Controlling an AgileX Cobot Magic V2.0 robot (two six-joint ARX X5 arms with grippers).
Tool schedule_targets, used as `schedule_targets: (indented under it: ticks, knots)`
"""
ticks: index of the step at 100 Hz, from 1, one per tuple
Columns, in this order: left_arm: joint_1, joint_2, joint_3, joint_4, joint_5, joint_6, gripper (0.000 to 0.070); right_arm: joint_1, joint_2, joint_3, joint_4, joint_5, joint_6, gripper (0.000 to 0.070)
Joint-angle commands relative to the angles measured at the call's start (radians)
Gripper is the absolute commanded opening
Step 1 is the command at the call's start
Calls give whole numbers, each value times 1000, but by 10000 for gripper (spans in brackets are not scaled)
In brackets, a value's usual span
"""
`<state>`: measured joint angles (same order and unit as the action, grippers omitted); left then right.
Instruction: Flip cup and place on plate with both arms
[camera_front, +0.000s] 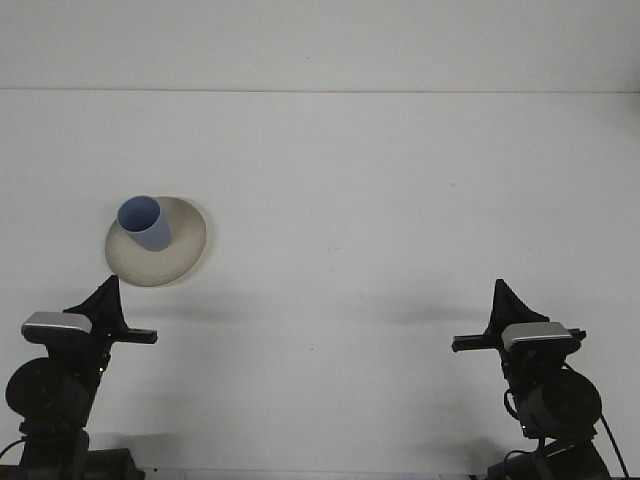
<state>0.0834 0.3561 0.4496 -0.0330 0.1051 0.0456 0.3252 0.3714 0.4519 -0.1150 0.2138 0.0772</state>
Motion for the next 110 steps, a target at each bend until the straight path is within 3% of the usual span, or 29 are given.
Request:
schedule_targets:
  ticks: [1, 91, 103, 110]
  knots:
    - [0, -13, 3, 33, -11, -21, 12, 1, 1, 6, 21, 4, 13, 0]
    - [-12, -50, -5, 37, -11, -28, 13, 1, 1, 6, 26, 0, 12, 0]
    - [-72, -93, -67, 56, -129, 23, 13, 1, 1, 6, 26, 0, 12, 0]
    - [-98, -138, -138, 108, -142, 29, 13, 1, 1, 6, 26, -1, 12, 0]
